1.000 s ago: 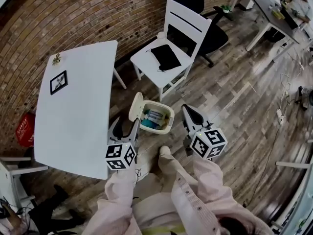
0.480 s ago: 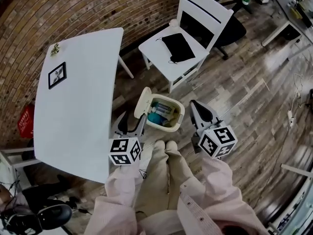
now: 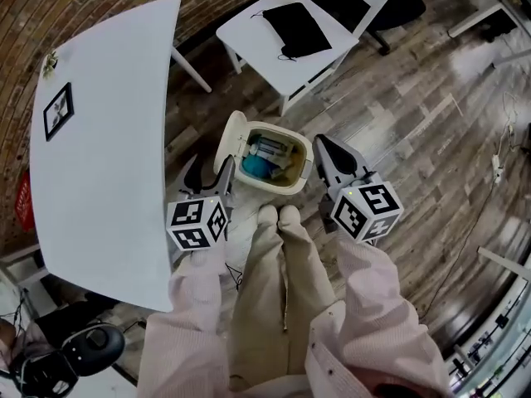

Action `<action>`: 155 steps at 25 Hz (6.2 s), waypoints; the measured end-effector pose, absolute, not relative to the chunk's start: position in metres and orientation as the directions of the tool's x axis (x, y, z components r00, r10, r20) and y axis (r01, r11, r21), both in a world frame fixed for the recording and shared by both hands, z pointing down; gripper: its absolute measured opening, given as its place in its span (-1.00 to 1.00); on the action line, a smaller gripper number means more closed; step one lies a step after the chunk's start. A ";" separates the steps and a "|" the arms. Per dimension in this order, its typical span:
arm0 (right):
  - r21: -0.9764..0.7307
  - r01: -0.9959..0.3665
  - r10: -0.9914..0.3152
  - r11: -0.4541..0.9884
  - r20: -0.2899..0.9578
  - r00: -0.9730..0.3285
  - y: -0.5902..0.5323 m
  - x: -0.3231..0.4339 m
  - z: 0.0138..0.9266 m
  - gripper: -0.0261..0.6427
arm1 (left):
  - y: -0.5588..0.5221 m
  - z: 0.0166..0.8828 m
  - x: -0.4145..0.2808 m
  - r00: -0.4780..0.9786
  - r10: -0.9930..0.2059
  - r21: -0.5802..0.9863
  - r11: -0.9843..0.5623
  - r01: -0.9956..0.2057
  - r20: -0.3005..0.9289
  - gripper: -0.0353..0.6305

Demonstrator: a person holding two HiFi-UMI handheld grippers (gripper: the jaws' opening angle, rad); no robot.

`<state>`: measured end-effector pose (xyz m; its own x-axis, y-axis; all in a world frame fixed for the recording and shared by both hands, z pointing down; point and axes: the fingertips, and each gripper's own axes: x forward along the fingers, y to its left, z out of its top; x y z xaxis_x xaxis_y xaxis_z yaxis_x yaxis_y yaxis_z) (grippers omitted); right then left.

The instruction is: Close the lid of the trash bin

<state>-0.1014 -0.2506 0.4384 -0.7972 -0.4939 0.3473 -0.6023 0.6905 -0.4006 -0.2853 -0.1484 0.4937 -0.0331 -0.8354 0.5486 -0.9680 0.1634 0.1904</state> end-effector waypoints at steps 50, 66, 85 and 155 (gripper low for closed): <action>-0.459 -0.761 -0.634 0.458 0.431 -0.642 -0.219 -0.009 0.521 -0.91 | -0.178 0.585 -0.174 0.200 -0.742 0.259 -0.038 -0.965 0.639 -0.07; -0.474 -0.807 -0.676 0.352 0.467 -0.569 -0.201 0.035 0.545 -0.91 | -0.181 0.620 -0.128 0.291 -0.703 0.349 -0.064 -0.935 0.649 -0.17; -0.478 -0.838 -0.682 0.264 0.522 -0.512 -0.185 0.050 0.585 -0.91 | -0.187 0.679 -0.105 0.345 -0.631 0.363 -0.106 -0.926 0.695 -0.71; -0.470 -0.842 -0.691 0.265 0.516 -0.506 -0.205 0.049 0.577 -0.91 | -0.203 0.683 -0.085 0.396 -0.602 0.335 -0.217 -0.917 0.693 -0.92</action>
<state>0.0486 -0.2051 0.5766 -0.5058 -0.6914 0.5159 -0.8418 0.2647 -0.4705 -0.0850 -0.2030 0.6827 0.3956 -0.6022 0.6934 -0.9170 -0.2169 0.3347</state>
